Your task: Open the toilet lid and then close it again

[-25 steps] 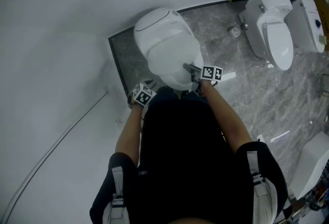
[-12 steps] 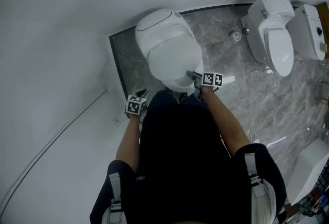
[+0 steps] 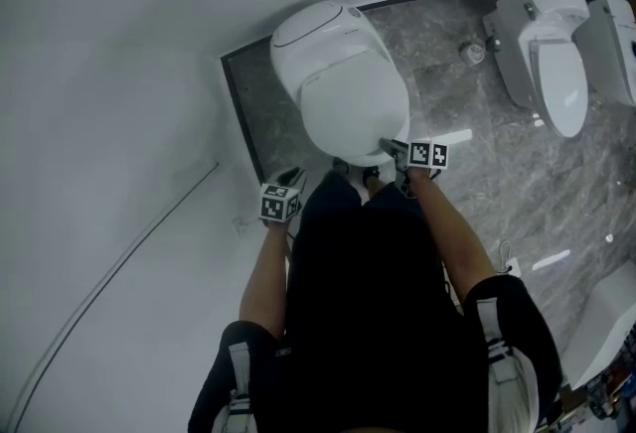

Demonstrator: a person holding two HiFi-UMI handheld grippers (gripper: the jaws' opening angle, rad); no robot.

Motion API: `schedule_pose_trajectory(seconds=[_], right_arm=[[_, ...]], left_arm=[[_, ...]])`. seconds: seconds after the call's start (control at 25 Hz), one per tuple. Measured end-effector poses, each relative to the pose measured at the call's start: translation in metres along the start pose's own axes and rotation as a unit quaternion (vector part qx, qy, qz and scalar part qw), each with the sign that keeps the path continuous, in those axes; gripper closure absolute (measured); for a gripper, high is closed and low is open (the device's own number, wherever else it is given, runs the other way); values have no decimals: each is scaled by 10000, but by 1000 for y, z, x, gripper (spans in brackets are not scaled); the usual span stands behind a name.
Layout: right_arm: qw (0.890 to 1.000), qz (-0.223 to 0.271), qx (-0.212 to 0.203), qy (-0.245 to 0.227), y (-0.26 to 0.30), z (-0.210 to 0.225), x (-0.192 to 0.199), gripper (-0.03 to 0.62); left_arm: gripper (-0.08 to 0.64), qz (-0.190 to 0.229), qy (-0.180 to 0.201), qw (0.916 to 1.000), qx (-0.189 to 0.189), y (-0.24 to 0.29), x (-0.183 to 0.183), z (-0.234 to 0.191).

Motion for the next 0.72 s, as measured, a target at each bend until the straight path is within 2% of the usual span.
schedule_pose_trajectory(seconds=[0.16,0.44,0.72], right_arm=[[9999,-65,50,80,3,22,6,479],[9992,-264,262,169,10,49,15,470],[9967,-448,656,170,19,84,20,449]], left_arm=[[476,27,-168,9999,28,11,2,6],[476,-43,-73,9995,305,31,3,18],[476,5,-198,9985,515,67,10,23]])
Point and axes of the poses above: the fingertips, and each gripper's own axes: y forward along the fingers, z to its right, x out of its underside, the point moved 8 cm from there along -y, backward along the fingers, and after that the axes turned 10 degrees about y, right-handed, at the moved point
